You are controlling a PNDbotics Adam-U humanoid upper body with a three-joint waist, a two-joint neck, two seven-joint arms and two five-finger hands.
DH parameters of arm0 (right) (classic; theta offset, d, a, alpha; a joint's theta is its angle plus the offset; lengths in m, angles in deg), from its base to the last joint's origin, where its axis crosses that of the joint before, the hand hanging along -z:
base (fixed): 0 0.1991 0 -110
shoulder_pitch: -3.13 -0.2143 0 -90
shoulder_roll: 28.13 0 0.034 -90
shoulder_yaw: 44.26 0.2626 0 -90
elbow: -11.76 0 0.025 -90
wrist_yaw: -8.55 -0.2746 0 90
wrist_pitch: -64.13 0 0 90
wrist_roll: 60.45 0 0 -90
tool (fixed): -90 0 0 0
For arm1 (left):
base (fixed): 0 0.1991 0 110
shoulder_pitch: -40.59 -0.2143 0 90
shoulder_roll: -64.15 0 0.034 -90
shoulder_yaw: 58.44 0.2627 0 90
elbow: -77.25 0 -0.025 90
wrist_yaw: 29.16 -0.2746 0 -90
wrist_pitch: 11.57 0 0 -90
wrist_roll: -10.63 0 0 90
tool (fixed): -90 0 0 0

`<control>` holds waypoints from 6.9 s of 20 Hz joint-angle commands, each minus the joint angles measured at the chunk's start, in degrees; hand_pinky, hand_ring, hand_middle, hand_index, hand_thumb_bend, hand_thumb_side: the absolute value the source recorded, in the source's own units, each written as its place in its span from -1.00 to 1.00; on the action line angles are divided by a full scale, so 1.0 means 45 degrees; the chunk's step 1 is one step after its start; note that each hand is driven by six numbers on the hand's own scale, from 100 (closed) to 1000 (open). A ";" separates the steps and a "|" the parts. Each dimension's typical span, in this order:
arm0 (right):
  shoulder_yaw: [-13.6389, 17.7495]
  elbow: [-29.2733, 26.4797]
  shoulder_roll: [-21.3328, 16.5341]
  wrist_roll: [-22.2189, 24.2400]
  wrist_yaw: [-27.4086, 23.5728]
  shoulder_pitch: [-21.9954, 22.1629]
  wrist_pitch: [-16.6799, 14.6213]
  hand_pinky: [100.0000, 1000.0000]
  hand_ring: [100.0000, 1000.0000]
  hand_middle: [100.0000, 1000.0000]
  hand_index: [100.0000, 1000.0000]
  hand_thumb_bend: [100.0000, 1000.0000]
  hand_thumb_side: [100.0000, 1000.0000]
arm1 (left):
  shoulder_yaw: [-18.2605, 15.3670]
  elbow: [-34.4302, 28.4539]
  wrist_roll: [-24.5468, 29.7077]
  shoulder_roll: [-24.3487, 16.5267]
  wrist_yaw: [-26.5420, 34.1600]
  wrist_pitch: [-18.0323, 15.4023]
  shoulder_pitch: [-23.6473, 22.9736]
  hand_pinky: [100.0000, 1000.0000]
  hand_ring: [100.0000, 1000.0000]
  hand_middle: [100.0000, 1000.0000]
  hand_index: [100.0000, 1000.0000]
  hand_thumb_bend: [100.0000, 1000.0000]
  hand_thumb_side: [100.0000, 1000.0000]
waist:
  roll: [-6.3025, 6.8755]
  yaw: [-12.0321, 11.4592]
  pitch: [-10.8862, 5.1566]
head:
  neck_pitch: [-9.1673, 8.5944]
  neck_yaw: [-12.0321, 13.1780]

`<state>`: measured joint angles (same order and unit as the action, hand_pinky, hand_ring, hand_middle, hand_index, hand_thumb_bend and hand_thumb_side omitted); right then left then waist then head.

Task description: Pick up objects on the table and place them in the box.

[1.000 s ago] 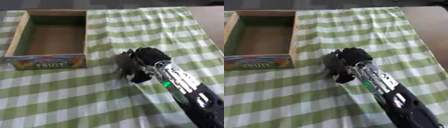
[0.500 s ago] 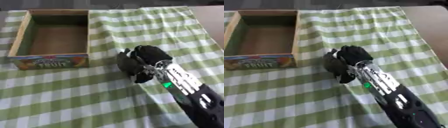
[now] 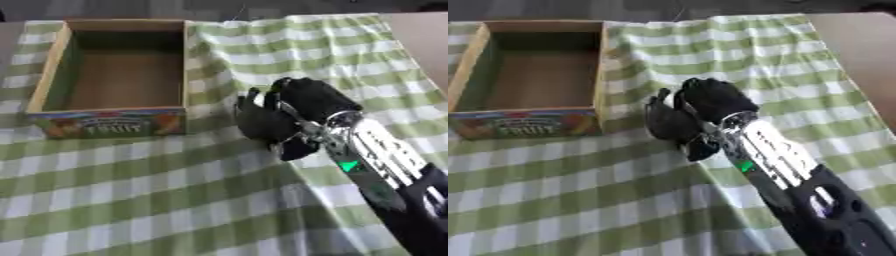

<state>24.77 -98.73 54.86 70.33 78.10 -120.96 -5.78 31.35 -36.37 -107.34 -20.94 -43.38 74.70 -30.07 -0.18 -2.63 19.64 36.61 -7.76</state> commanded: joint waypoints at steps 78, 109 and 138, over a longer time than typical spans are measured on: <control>0.1582 1.2528 0.5362 -0.8150 0.4566 -0.8549 0.1625 0.13 0.15 -0.20 0.11 -1.00 -0.38 | 0.0569 -0.0217 0.0407 0.0130 0.0122 -0.0672 0.1181 0.00 0.65 0.81 0.67 -1.00 0.28 | -0.0171 -0.3183 0.0399 | -0.0767 -0.3684; 0.1657 1.4377 0.5165 -0.5547 1.0009 -0.9567 -0.1389 0.36 0.57 -0.03 0.24 -1.00 -0.32 | 0.0560 -0.0217 0.0699 0.0062 0.0095 -0.0668 0.1254 -0.01 0.66 0.81 0.66 -1.00 0.29 | -0.0635 -0.3505 0.0410 | -0.0908 -0.4195; 0.2009 1.3745 0.5170 -0.1819 1.1187 -0.9910 -0.3085 0.92 1.00 0.92 0.99 -0.86 -0.04 | 0.0559 -0.0217 0.0720 0.0112 0.0170 -0.0688 0.1275 -0.01 0.66 0.82 0.67 -1.00 0.29 | -0.0779 -0.3556 0.0350 | -0.0890 -0.4358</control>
<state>33.67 -34.86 78.60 61.69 128.83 -163.59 -18.80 33.84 -36.37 -104.26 -19.46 -42.79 71.73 -25.09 -4.03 -18.52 22.61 32.90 -27.21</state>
